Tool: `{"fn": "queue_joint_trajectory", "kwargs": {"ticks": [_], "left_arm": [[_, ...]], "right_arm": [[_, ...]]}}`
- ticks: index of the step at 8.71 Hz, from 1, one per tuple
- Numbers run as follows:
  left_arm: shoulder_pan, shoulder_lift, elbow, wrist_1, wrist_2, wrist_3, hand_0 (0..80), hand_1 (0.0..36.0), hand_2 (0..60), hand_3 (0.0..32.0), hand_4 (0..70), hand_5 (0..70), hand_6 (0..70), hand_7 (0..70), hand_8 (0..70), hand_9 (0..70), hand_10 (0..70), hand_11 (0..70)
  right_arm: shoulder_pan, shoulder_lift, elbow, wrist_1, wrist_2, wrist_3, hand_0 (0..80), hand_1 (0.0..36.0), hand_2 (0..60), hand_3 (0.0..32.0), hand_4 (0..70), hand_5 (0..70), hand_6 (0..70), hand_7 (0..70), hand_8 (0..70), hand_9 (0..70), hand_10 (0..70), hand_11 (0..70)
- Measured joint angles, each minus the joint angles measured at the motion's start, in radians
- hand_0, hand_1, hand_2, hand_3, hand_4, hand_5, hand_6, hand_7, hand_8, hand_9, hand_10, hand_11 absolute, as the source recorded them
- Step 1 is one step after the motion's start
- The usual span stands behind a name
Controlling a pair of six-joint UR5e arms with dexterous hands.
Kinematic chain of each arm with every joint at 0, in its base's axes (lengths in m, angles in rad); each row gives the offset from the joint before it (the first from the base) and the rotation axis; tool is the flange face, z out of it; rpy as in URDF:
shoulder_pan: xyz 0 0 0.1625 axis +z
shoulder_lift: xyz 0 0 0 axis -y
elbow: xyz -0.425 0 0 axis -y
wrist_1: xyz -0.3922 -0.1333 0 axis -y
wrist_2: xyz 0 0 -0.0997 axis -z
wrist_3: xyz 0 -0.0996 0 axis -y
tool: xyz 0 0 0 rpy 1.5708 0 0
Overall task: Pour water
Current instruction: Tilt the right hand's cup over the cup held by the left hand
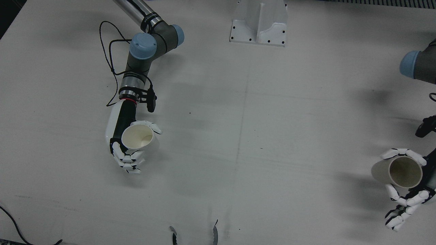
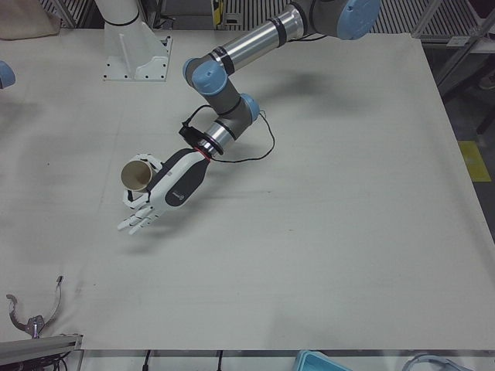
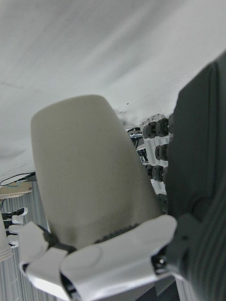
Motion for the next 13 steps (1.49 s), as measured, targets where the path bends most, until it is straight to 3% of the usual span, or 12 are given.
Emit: {"fn": "queue_joint_trajectory", "kwargs": {"ticks": [2, 4, 5, 6, 9, 13], "left_arm": [[0.057, -0.073, -0.001, 0.037, -0.001, 0.051, 44.7, 36.0, 60.0, 0.0, 32.0, 70.0, 5.3, 11.8, 1.7, 4.6, 6.2, 11.3], [0.085, -0.108, -0.009, 0.06, -0.001, 0.093, 44.5, 36.0, 60.0, 0.0, 31.4, 70.0, 5.3, 11.6, 1.8, 4.6, 6.3, 11.3], [0.089, -0.112, -0.01, 0.063, 0.0, 0.1, 44.7, 36.0, 60.0, 0.0, 31.4, 70.0, 5.3, 11.5, 1.8, 4.6, 6.3, 11.4], [0.092, -0.115, -0.011, 0.065, 0.0, 0.104, 45.7, 36.0, 60.0, 0.0, 31.8, 70.0, 5.6, 12.0, 1.9, 4.8, 6.3, 11.4], [0.105, -0.122, -0.013, 0.069, 0.001, 0.115, 46.1, 36.0, 60.0, 0.0, 32.1, 70.0, 5.6, 11.6, 1.9, 4.7, 6.4, 11.7], [0.107, -0.124, -0.013, 0.068, 0.006, 0.121, 46.0, 36.0, 60.0, 0.0, 31.8, 70.0, 5.5, 11.3, 1.8, 4.7, 6.4, 11.7]], "right_arm": [[0.002, -0.003, 0.024, -0.022, -0.001, -0.002, 47.2, 12.7, 22.8, 0.0, 14.7, 70.0, 38.0, 61.2, 35.2, 51.1, 22.0, 32.8], [0.004, 0.005, 0.057, -0.06, -0.002, -0.015, 48.2, 14.1, 24.5, 0.0, 13.6, 70.0, 42.4, 64.1, 37.7, 53.5, 25.4, 38.0], [0.01, 0.012, 0.117, -0.109, -0.008, -0.063, 48.3, 16.0, 30.6, 0.0, 13.1, 70.0, 41.9, 64.0, 36.7, 52.3, 26.0, 39.0], [0.025, 0.021, 0.213, -0.16, -0.039, -0.181, 47.0, 21.6, 59.2, 0.0, 15.2, 70.0, 41.0, 61.2, 35.9, 51.1, 26.5, 39.9], [0.06, 0.079, 0.431, -0.216, -0.167, -0.6, 46.5, 27.3, 60.0, 0.0, 17.6, 70.0, 42.6, 62.9, 34.0, 48.6, 27.5, 41.3], [0.056, 0.25, 0.454, -0.311, -0.341, -0.965, 48.1, 30.2, 60.0, 0.0, 17.9, 70.0, 41.2, 61.8, 31.4, 45.6, 25.7, 39.1]]}}
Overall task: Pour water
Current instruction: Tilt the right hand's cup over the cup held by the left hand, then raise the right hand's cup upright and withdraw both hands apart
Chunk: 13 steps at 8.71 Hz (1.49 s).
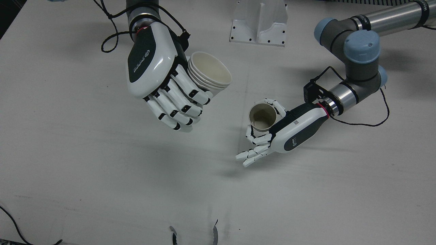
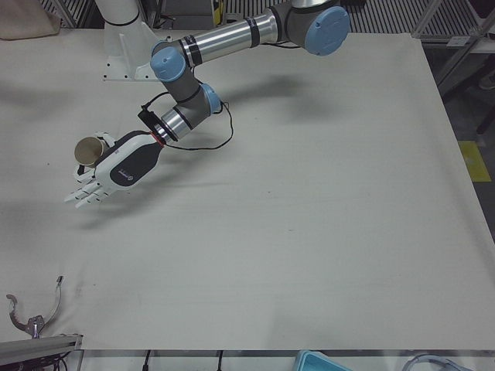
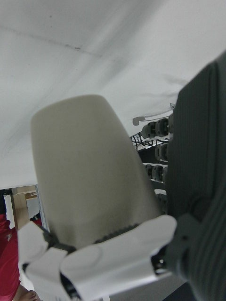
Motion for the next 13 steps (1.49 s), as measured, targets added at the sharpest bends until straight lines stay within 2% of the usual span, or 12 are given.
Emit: {"fn": "queue_joint_trajectory", "kwargs": {"ticks": [2, 5, 8, 10, 11, 12, 13], "left_arm": [[0.0, -0.001, 0.0, 0.0, 0.0, 0.0, 45.9, 36.0, 60.0, 0.0, 31.7, 70.0, 5.5, 11.2, 1.9, 4.7, 6.4, 11.7], [-0.002, -0.001, 0.0, 0.0, 0.0, 0.0, 46.1, 36.0, 60.0, 0.0, 32.0, 70.0, 5.5, 11.3, 1.9, 4.7, 6.4, 11.7], [-0.002, -0.001, -0.005, 0.002, 0.001, 0.0, 46.4, 36.0, 60.0, 0.0, 32.3, 70.0, 5.6, 11.6, 1.9, 4.7, 6.3, 11.6], [-0.029, -0.001, -0.035, 0.016, 0.005, -0.007, 45.9, 36.0, 60.0, 0.0, 32.3, 70.0, 5.4, 11.3, 1.8, 4.4, 6.3, 11.4], [-0.075, 0.002, -0.057, 0.029, 0.024, -0.013, 45.6, 36.0, 60.0, 0.0, 31.8, 70.0, 5.2, 10.9, 1.7, 4.4, 6.3, 11.4], [-0.131, 0.016, -0.07, 0.042, 0.049, -0.031, 45.6, 36.0, 60.0, 0.0, 31.5, 70.0, 5.0, 10.7, 1.6, 4.3, 6.2, 11.3], [-0.176, 0.047, -0.075, 0.05, 0.063, -0.064, 45.8, 36.0, 60.0, 0.0, 31.7, 70.0, 5.1, 10.7, 1.6, 4.4, 6.3, 11.4]], "right_arm": [[-0.032, 0.029, 0.0, -0.056, -0.059, -0.1, 48.8, 31.1, 60.0, 0.0, 16.6, 70.0, 39.1, 57.8, 29.3, 42.9, 23.7, 36.3], [-0.092, 0.037, 0.001, -0.159, -0.119, -0.156, 49.1, 30.9, 60.0, 0.0, 15.5, 70.0, 37.4, 54.3, 27.6, 40.8, 22.0, 33.9], [-0.101, 0.049, 0.007, -0.206, -0.135, -0.164, 48.9, 30.4, 60.0, 0.0, 15.0, 70.0, 36.9, 53.3, 27.5, 40.6, 22.2, 34.3], [-0.066, 0.062, 0.028, -0.21, -0.127, -0.161, 48.3, 28.9, 60.0, 0.0, 14.6, 70.0, 37.0, 52.9, 28.0, 41.1, 24.4, 37.2], [-0.016, 0.06, 0.041, -0.21, -0.12, -0.135, 47.7, 26.2, 60.0, 0.0, 15.4, 70.0, 37.3, 52.9, 29.0, 42.2, 25.3, 38.4], [0.041, 0.039, 0.048, -0.21, -0.103, -0.053, 48.2, 25.1, 60.0, 0.0, 16.0, 70.0, 37.9, 53.1, 29.9, 43.2, 24.8, 37.6], [0.089, -0.009, 0.051, -0.209, -0.073, 0.085, 49.6, 26.4, 60.0, 0.0, 15.1, 70.0, 38.1, 52.8, 29.6, 42.7, 24.2, 36.9]]}}
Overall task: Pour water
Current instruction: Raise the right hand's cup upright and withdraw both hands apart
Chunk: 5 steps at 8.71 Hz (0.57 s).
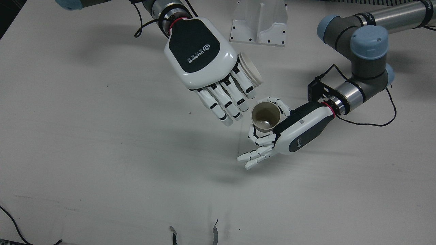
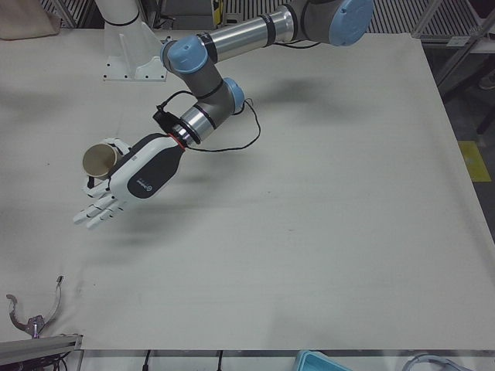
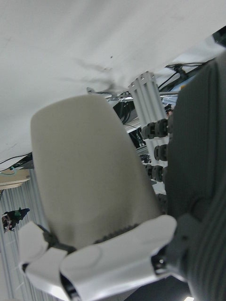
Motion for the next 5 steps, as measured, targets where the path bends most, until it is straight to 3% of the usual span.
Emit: {"fn": "queue_joint_trajectory", "kwargs": {"ticks": [2, 5], "left_arm": [[-0.087, 0.108, 0.005, -0.022, 0.006, -0.061, 45.7, 36.0, 60.0, 0.0, 31.6, 70.0, 5.4, 10.9, 1.9, 4.7, 6.5, 11.7], [-0.205, 0.288, 0.042, -0.127, -0.021, -0.146, 45.3, 36.0, 60.0, 0.0, 31.8, 70.0, 5.4, 10.9, 2.2, 5.2, 6.6, 11.7]], "right_arm": [[0.078, -0.125, 0.0, 0.005, 0.073, 0.328, 49.6, 25.9, 59.3, 0.0, 13.6, 69.7, 37.8, 52.0, 30.2, 43.4, 24.5, 37.4], [0.115, -0.259, -0.074, 0.014, 0.154, 0.697, 47.6, 20.5, 48.7, 0.0, 11.2, 59.7, 36.3, 48.7, 33.1, 46.8, 28.2, 42.1]]}}
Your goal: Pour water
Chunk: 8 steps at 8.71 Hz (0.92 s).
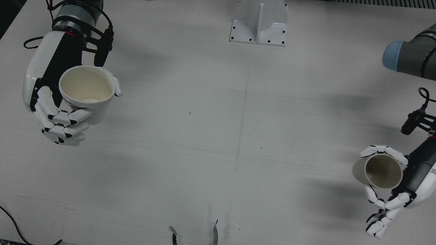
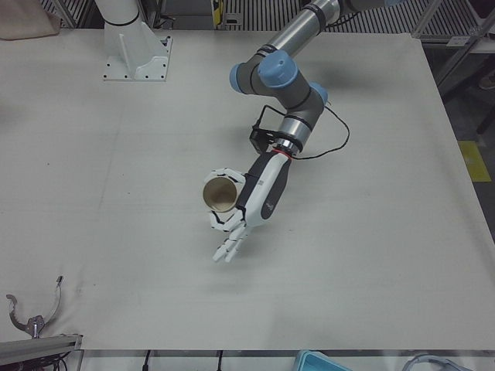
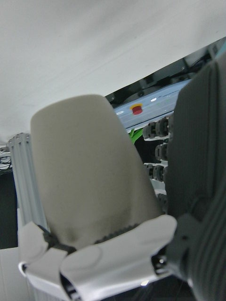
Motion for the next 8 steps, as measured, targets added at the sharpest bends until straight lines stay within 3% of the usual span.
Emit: {"fn": "queue_joint_trajectory", "kwargs": {"ticks": [3, 4, 6, 7, 8], "left_arm": [[-0.032, 0.214, 0.098, -0.219, -0.112, -0.098, 43.4, 36.0, 60.0, 0.0, 30.7, 70.0, 5.6, 11.0, 2.7, 5.5, 6.6, 11.5], [-0.032, 0.251, 0.119, -0.263, -0.13, -0.11, 42.4, 36.0, 60.0, 0.0, 29.3, 70.0, 5.4, 10.2, 2.6, 5.4, 6.5, 11.2], [-0.033, 0.281, 0.176, -0.346, -0.166, -0.118, 41.7, 35.2, 60.0, 0.0, 27.3, 70.0, 4.8, 9.0, 2.1, 4.7, 5.7, 10.0], [-0.03, 0.285, 0.202, -0.381, -0.205, -0.114, 40.5, 29.4, 60.0, 0.0, 24.4, 64.8, 4.0, 7.9, 1.8, 4.3, 5.1, 8.8], [-0.019, 0.286, 0.224, -0.415, -0.246, -0.098, 39.5, 28.1, 60.0, 0.0, 22.9, 61.0, 3.4, 6.5, 1.8, 4.1, 5.1, 8.8]], "right_arm": [[0.004, -0.032, -0.245, 0.177, 0.007, 0.203, 47.2, 17.9, 44.3, 0.0, 12.2, 55.9, 39.4, 50.5, 38.3, 52.5, 32.3, 47.2], [0.003, -0.033, -0.305, 0.233, 0.008, 0.231, 46.8, 16.2, 41.5, 0.0, 13.3, 55.5, 41.2, 51.5, 41.4, 56.3, 35.0, 50.6], [-0.02, -0.031, -0.378, 0.302, 0.014, 0.266, 47.0, 15.5, 38.4, 0.0, 13.7, 55.6, 42.0, 52.4, 42.4, 57.7, 35.4, 51.0], [-0.039, -0.034, -0.392, 0.314, 0.016, 0.273, 46.8, 15.3, 38.0, 0.0, 13.4, 55.6, 41.6, 52.2, 42.1, 57.3, 35.0, 50.4], [-0.055, -0.041, -0.399, 0.319, 0.017, 0.276, 46.5, 14.5, 36.5, 0.0, 13.0, 55.7, 41.0, 52.0, 41.2, 56.2, 33.9, 49.0]]}}
